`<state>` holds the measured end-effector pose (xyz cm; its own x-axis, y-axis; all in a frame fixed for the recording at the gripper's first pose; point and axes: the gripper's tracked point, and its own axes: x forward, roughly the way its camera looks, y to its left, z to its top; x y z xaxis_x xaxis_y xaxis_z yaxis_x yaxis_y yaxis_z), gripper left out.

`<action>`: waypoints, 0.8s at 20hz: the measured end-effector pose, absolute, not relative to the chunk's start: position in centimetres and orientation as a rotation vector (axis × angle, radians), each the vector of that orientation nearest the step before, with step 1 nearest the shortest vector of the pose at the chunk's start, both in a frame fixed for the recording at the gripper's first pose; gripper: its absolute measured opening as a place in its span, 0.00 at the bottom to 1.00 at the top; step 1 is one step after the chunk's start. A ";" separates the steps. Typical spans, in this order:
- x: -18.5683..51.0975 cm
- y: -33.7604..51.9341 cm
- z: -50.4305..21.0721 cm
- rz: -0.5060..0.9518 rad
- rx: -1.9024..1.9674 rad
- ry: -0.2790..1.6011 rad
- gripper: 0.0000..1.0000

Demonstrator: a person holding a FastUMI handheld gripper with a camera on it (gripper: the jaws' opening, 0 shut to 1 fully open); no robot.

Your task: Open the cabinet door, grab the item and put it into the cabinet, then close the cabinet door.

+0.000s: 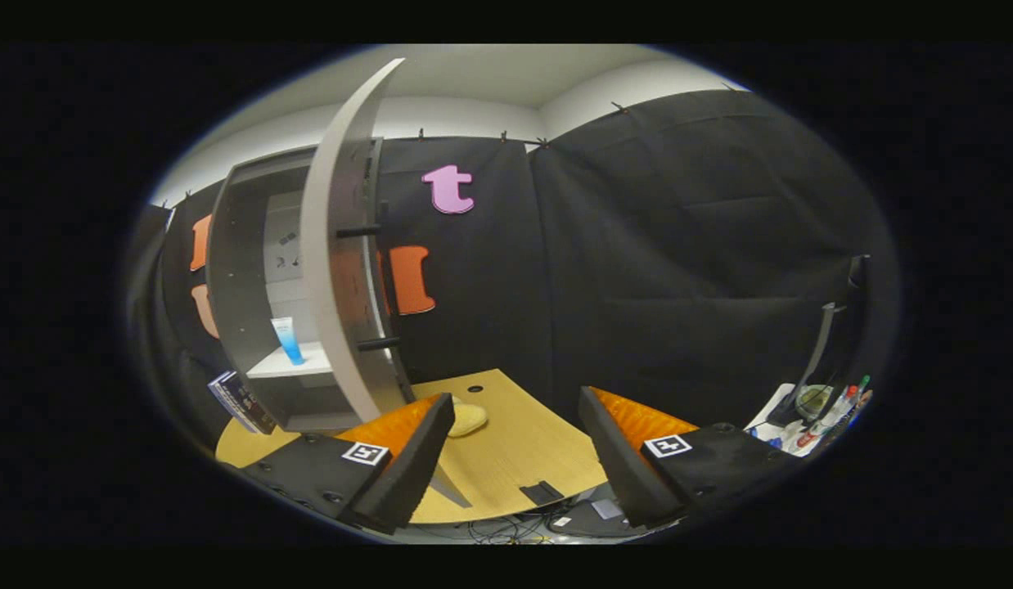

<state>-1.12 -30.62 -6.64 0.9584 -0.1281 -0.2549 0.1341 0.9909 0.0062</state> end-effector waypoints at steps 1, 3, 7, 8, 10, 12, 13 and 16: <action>-0.4 -30.7 -7.3 -0.121 0.020 0.264 0.98; 0.9 -30.5 -9.0 -0.097 0.011 0.288 0.98; 1.8 -28.8 -11.0 -0.035 0.039 0.314 0.98; 1.7 -28.8 -11.2 -0.035 0.036 0.314 0.98; 1.8 -28.9 -11.6 -0.032 0.035 0.313 0.97; 1.4 -28.4 -11.8 -0.027 0.045 0.315 0.97; 1.3 -28.2 -11.8 -0.015 0.042 0.314 0.97; 0.5 -25.4 -11.9 0.035 0.012 0.314 0.97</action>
